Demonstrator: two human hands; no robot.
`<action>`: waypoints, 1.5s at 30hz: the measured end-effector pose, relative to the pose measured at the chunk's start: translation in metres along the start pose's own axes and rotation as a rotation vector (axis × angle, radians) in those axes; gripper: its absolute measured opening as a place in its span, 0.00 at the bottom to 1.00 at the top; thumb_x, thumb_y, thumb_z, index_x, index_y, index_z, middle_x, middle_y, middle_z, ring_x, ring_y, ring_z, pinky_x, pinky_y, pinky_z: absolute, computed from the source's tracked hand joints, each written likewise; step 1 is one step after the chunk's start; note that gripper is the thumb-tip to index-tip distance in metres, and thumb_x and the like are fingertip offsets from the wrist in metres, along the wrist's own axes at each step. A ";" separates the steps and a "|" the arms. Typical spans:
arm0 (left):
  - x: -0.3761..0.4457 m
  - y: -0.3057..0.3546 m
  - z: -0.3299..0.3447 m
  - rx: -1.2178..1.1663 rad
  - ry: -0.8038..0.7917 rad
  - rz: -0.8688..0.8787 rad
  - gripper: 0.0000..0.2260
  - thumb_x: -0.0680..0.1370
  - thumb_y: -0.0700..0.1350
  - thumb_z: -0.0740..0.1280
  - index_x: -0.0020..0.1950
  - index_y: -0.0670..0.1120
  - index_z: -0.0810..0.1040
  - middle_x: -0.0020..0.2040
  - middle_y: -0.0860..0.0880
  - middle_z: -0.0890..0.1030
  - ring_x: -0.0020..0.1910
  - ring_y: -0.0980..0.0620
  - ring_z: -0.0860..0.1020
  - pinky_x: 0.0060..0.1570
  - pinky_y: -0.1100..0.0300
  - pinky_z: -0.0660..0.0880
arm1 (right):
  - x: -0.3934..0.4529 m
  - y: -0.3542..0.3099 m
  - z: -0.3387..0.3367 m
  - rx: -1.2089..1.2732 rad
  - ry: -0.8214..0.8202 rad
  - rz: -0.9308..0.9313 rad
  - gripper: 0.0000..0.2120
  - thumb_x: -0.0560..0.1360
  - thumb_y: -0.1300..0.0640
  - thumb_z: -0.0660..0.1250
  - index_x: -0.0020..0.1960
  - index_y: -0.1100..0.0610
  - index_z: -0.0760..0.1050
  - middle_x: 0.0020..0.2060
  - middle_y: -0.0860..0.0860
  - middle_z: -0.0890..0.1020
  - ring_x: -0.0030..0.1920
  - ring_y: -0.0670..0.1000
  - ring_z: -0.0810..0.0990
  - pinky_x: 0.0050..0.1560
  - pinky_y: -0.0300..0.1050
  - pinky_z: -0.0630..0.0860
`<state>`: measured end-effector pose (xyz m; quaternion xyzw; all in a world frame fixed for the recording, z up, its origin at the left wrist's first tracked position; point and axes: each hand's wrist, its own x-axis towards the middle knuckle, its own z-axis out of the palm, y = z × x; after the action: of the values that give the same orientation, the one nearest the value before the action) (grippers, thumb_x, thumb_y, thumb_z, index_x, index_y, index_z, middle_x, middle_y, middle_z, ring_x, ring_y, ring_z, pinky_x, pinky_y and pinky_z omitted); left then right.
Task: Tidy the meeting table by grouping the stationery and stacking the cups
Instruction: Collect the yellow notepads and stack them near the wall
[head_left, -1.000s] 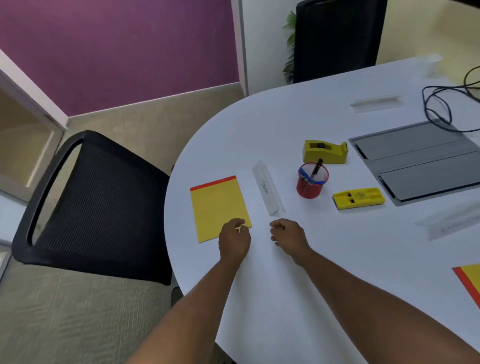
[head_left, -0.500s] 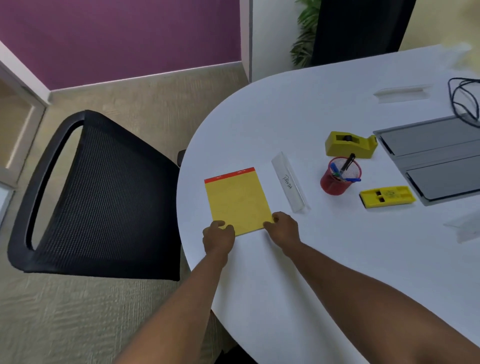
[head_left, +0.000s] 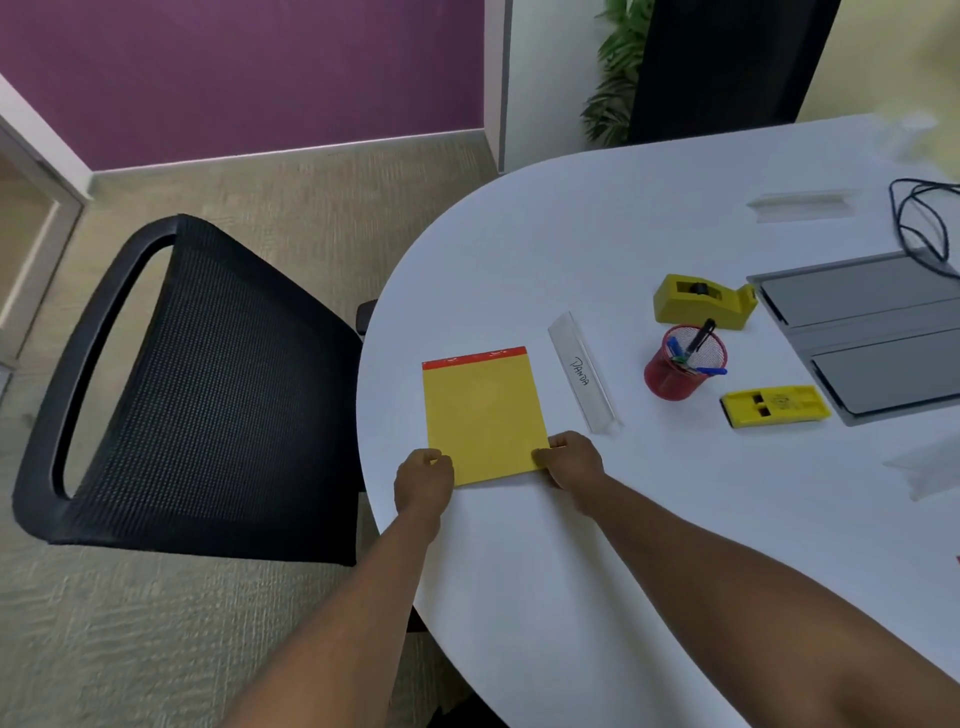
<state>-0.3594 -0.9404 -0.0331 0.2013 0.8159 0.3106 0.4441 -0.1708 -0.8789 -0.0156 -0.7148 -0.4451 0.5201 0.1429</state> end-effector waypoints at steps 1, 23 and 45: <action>-0.002 0.000 0.000 -0.007 -0.009 -0.001 0.15 0.77 0.45 0.61 0.63 0.48 0.77 0.63 0.48 0.77 0.55 0.47 0.76 0.52 0.55 0.74 | -0.003 0.000 0.000 0.057 0.008 0.004 0.04 0.69 0.62 0.67 0.39 0.54 0.73 0.35 0.53 0.79 0.32 0.54 0.76 0.38 0.47 0.75; -0.087 0.028 0.052 0.245 -0.005 0.299 0.26 0.79 0.50 0.64 0.75 0.43 0.65 0.74 0.41 0.67 0.74 0.40 0.61 0.68 0.42 0.67 | -0.084 0.023 -0.120 0.227 0.040 -0.303 0.06 0.82 0.60 0.58 0.54 0.54 0.73 0.47 0.52 0.78 0.42 0.50 0.77 0.43 0.46 0.78; -0.242 0.035 0.204 0.217 -0.278 0.776 0.10 0.80 0.46 0.65 0.60 0.47 0.77 0.53 0.52 0.80 0.52 0.50 0.78 0.51 0.55 0.76 | -0.159 0.164 -0.348 0.423 0.385 -0.351 0.07 0.83 0.59 0.59 0.54 0.55 0.76 0.48 0.53 0.80 0.45 0.52 0.77 0.47 0.53 0.77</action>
<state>-0.0575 -0.9949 0.0521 0.5789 0.6402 0.3369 0.3762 0.2023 -1.0054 0.1184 -0.6669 -0.4086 0.4239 0.4567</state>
